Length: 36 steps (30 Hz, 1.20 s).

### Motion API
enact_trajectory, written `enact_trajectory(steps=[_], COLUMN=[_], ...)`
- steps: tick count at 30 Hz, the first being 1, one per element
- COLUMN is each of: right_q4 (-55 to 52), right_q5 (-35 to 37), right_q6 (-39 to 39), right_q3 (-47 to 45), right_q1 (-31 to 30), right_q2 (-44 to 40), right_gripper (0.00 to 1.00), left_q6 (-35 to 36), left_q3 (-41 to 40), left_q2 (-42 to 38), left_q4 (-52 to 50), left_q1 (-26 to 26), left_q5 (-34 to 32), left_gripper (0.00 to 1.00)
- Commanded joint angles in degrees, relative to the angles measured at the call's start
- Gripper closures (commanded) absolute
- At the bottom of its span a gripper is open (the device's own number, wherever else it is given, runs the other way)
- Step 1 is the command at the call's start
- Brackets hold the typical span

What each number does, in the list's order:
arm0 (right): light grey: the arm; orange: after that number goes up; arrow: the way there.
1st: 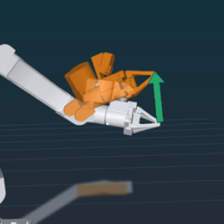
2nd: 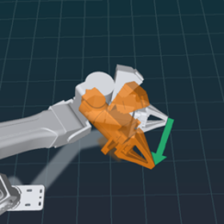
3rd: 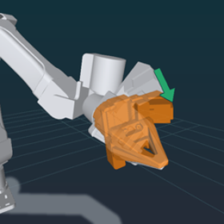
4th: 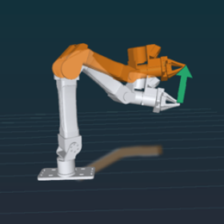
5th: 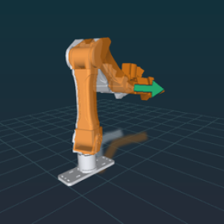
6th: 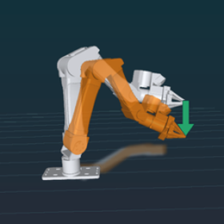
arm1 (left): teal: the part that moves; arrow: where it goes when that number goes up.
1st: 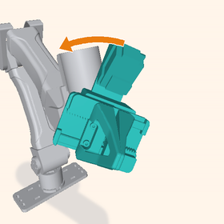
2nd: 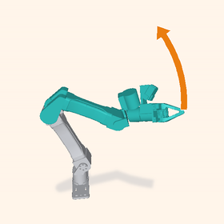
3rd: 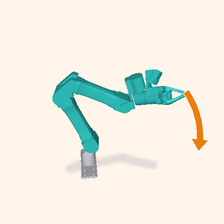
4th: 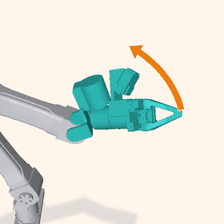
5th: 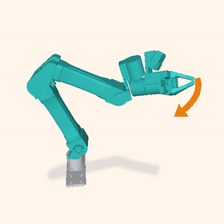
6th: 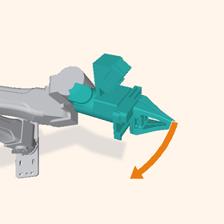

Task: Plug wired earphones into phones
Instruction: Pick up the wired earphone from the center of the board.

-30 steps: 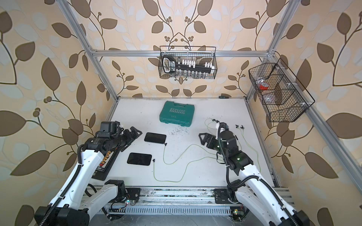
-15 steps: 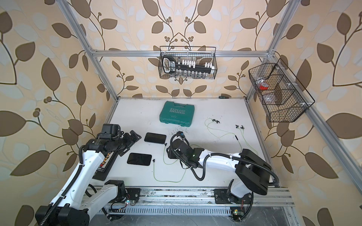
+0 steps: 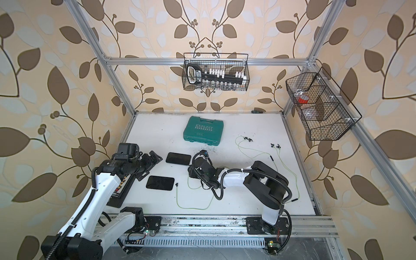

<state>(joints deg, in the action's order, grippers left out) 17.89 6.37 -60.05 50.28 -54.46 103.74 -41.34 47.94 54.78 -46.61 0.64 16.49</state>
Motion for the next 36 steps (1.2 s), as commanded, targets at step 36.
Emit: enact_trajectory(steps=[36], right_q4=[10.6], right_q5=[-3.5], right_q6=[-6.3], right_q3=[3.3], right_q1=[3.9], right_q2=[12.2], right_gripper=[0.91], left_q6=[-0.8], left_q3=[0.2], left_q2=[0.7], left_q4=[-0.9], left_q1=[-0.6], left_q5=[-1.1], left_gripper=[0.01])
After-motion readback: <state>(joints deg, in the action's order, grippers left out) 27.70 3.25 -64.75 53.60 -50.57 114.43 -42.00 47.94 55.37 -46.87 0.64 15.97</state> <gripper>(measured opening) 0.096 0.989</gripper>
